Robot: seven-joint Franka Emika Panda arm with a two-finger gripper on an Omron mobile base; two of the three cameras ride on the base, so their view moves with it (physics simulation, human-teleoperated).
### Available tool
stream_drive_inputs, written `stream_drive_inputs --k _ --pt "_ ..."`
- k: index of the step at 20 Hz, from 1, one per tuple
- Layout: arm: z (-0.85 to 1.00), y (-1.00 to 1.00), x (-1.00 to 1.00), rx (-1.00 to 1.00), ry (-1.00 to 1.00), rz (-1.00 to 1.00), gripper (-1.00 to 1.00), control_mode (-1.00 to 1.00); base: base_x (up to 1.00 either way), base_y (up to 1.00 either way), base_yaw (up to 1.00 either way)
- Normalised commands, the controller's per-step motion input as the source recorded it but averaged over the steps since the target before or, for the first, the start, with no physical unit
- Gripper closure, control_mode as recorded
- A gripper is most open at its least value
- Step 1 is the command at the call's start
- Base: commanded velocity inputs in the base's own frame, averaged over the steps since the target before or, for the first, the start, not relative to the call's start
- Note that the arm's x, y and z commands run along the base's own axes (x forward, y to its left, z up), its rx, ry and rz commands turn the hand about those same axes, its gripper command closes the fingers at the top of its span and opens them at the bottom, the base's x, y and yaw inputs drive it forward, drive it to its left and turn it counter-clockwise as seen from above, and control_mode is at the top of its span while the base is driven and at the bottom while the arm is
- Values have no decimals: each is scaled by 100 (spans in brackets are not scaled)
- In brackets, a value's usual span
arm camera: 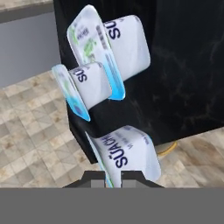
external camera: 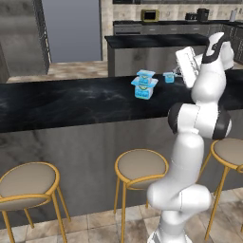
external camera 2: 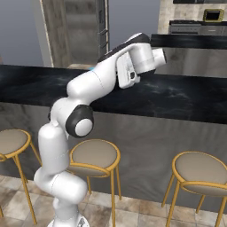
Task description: Stack the yogurt containers by placing the smaller containers on top of the larger containers.
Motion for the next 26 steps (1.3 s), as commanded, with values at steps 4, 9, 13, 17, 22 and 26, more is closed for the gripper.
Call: stream_drive_inputs --k 4,9,13,17,22,26 --pt "9 10 0 0 -4 -4 100 -100 0 0 0" --pt "13 7 0 0 -3 -5 100 -100 0 0 0" --pt "9 7 0 0 -2 -5 100 -100 0 0 0" --pt "10 8 0 0 0 -5 100 -100 0 0 0" --pt "6 13 3 2 0 -4 100 -100 0 0 0" --pt "3 14 9 4 0 -3 100 -100 0 0 0"
